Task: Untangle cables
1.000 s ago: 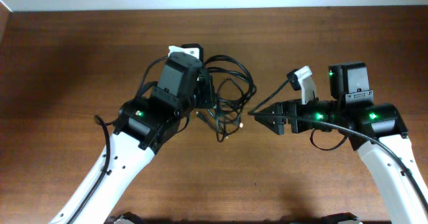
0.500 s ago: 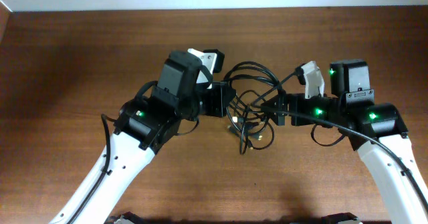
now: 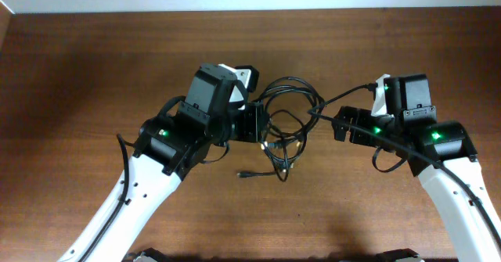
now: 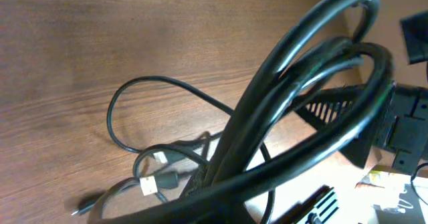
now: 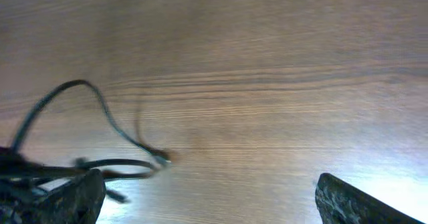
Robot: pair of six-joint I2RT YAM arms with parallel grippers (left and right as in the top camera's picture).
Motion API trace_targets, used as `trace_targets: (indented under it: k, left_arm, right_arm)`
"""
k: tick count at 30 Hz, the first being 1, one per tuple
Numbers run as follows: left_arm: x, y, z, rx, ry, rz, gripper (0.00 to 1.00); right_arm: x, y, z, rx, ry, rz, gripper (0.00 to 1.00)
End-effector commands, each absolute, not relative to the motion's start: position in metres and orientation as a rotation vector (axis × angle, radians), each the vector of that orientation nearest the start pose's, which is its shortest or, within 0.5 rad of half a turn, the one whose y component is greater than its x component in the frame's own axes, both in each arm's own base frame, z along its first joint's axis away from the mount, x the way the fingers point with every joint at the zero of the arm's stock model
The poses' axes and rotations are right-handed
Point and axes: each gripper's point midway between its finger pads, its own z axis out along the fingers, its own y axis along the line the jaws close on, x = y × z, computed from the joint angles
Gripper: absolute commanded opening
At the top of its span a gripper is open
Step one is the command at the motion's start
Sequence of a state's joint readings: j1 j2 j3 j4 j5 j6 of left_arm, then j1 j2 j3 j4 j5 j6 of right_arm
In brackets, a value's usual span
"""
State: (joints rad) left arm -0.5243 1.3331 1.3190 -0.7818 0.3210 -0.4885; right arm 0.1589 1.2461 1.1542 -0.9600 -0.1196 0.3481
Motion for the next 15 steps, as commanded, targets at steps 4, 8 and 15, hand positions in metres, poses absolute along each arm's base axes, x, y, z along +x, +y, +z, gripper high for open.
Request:
trace_targets:
  k: [4, 8, 15]
  left_arm:
    - [0.288, -0.228, 0.269, 0.29, 2.423, -0.82, 0.0]
    - [0.287, -0.228, 0.268, 0.344, 2.413, -0.8, 0.0]
    - [0.289, -0.225, 0.267, 0.446, 2.382, -0.74, 0.0]
  right_arm:
    - [0.302, 0.059, 0.197, 0.267, 2.609, 0.27, 0.99]
    - [0.301, 0.088, 0.205, 0.092, 2.597, 0.459, 1.0]
    - [0.299, 0.127, 0.226, -0.165, 2.497, 0.724, 0.86]
